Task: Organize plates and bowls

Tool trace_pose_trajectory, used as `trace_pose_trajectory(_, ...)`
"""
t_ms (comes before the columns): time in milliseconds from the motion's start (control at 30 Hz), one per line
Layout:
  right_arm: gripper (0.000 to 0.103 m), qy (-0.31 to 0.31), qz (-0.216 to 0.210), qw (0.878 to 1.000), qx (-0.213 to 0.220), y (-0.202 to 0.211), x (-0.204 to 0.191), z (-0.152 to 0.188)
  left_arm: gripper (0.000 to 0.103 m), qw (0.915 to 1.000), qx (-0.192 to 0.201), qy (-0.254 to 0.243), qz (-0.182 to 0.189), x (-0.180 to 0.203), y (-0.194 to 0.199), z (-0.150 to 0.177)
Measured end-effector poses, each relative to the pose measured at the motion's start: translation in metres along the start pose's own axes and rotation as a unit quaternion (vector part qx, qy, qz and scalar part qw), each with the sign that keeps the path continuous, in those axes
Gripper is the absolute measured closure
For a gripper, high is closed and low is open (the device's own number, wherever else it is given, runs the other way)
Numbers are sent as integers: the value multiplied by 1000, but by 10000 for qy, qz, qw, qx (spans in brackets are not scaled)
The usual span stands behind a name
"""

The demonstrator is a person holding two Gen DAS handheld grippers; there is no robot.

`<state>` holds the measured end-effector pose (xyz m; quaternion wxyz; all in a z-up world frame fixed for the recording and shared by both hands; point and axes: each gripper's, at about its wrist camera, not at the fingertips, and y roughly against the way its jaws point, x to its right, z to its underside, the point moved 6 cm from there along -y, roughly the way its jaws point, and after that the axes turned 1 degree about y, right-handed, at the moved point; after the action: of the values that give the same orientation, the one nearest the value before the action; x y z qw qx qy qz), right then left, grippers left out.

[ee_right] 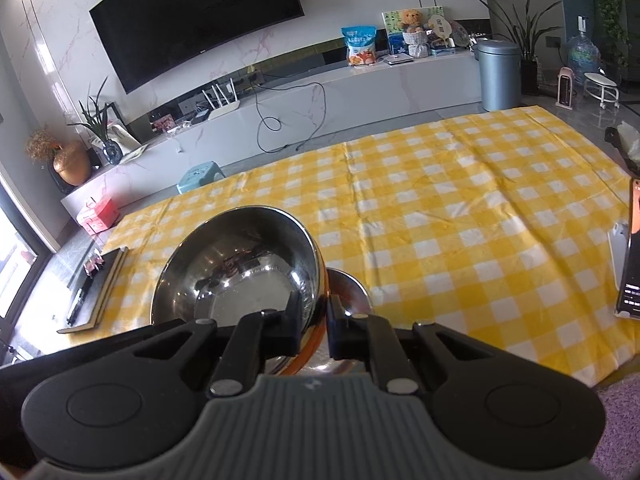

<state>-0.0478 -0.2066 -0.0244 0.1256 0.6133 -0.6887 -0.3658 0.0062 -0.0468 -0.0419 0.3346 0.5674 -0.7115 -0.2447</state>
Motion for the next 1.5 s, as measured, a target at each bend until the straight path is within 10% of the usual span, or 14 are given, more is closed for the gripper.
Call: trace_pose_trajectory(1500,93,-96,348,9980,-516,-61,27,17,90,9971,-681,-309,-139,13,-56,10)
